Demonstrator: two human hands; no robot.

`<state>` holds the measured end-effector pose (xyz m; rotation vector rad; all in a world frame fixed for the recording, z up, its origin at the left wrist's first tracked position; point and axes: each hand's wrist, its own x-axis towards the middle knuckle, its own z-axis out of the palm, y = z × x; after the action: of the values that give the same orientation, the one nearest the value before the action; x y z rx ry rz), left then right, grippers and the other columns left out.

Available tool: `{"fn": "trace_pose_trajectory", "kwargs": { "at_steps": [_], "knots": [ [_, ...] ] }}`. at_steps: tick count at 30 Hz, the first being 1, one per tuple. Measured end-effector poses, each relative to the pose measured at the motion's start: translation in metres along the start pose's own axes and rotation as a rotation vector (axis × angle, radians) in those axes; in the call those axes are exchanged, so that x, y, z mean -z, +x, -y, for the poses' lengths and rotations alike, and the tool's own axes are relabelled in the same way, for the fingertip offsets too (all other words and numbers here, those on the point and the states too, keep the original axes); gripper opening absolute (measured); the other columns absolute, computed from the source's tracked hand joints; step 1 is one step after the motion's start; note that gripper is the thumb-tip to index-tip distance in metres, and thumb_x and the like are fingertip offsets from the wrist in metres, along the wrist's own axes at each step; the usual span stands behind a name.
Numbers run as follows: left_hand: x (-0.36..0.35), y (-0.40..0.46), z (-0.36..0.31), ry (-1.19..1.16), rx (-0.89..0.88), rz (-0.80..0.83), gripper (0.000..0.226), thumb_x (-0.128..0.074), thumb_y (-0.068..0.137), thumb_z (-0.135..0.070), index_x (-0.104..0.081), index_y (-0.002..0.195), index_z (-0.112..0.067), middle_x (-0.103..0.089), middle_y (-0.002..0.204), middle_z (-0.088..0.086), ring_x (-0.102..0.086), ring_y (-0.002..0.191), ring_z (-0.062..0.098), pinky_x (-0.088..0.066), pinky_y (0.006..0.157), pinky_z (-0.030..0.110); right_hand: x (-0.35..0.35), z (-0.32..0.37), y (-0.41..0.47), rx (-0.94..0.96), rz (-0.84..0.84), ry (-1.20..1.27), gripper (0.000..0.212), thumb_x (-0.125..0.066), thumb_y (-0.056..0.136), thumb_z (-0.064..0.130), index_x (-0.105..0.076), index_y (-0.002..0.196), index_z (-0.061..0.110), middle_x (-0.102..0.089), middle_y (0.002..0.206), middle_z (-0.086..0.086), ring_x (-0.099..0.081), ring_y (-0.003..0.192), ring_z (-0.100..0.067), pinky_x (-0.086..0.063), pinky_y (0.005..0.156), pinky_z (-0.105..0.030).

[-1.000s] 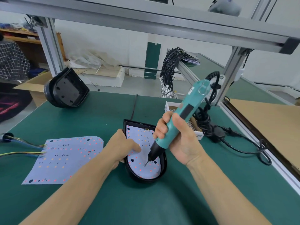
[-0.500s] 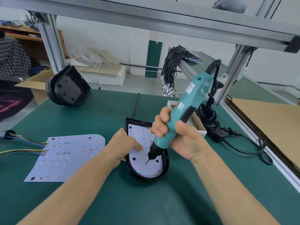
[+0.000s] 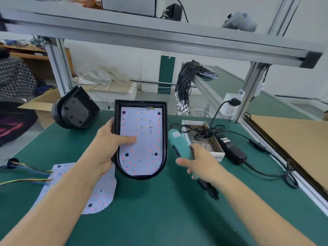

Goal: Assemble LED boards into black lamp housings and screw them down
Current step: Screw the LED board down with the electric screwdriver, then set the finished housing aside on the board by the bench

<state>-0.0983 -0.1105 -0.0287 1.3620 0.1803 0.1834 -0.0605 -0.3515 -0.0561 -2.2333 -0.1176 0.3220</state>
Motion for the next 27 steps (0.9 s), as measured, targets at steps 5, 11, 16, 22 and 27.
{"fn": "trace_pose_trajectory", "kwargs": {
  "at_steps": [5,11,16,22,27],
  "knots": [
    [-0.018,-0.008,0.0,-0.018,0.043,0.074,0.043,-0.065,0.074,0.018,-0.063,0.105,-0.012,-0.076,0.094,0.008,-0.073,0.076,0.026,-0.057,0.056,0.032,-0.028,0.003,0.001,0.051,-0.134,-0.589,0.039,-0.061,0.092,0.037,-0.044,0.112,0.007,-0.062,0.113,-0.009,-0.058,0.105,-0.029,-0.042,0.078,-0.034],
    [-0.034,-0.012,0.005,-0.022,0.125,0.079,0.037,-0.061,0.074,0.021,-0.062,0.103,-0.003,-0.075,0.089,0.013,-0.073,0.07,0.03,-0.057,0.052,0.035,-0.009,0.013,-0.002,0.185,-0.224,-0.46,0.026,-0.043,0.098,0.021,-0.059,0.09,0.002,-0.062,0.098,-0.015,-0.055,0.095,-0.028,-0.043,0.079,-0.034],
    [-0.047,-0.019,0.01,-0.012,0.116,0.033,0.037,-0.064,0.075,0.015,-0.061,0.105,-0.006,-0.073,0.1,0.016,-0.072,0.077,0.031,-0.058,0.065,0.039,0.004,0.033,-0.022,0.123,0.199,0.816,0.043,-0.059,0.082,0.052,-0.071,0.11,0.021,-0.075,0.101,0.004,-0.071,0.087,-0.011,-0.055,0.072,-0.027],
    [-0.049,-0.005,0.0,-0.421,0.488,0.304,0.085,-0.042,0.08,-0.075,-0.075,0.1,0.0,-0.071,0.107,0.02,-0.071,0.091,0.036,-0.056,0.07,0.041,0.004,0.024,-0.032,0.076,0.084,0.903,0.03,-0.065,0.081,-0.002,-0.067,0.108,0.012,-0.075,0.1,-0.01,-0.073,0.083,-0.026,-0.06,0.071,-0.039],
    [-0.049,0.046,-0.005,-0.944,0.629,0.289,0.094,-0.059,0.081,-0.063,-0.054,0.113,0.025,-0.062,0.109,0.034,-0.067,0.089,0.042,-0.046,0.09,0.052,0.029,0.006,-0.044,0.067,0.291,0.866,0.029,-0.077,0.065,0.0,-0.076,0.09,0.014,-0.074,0.099,-0.015,-0.073,0.077,-0.029,-0.058,0.061,-0.035]
  ]
}}
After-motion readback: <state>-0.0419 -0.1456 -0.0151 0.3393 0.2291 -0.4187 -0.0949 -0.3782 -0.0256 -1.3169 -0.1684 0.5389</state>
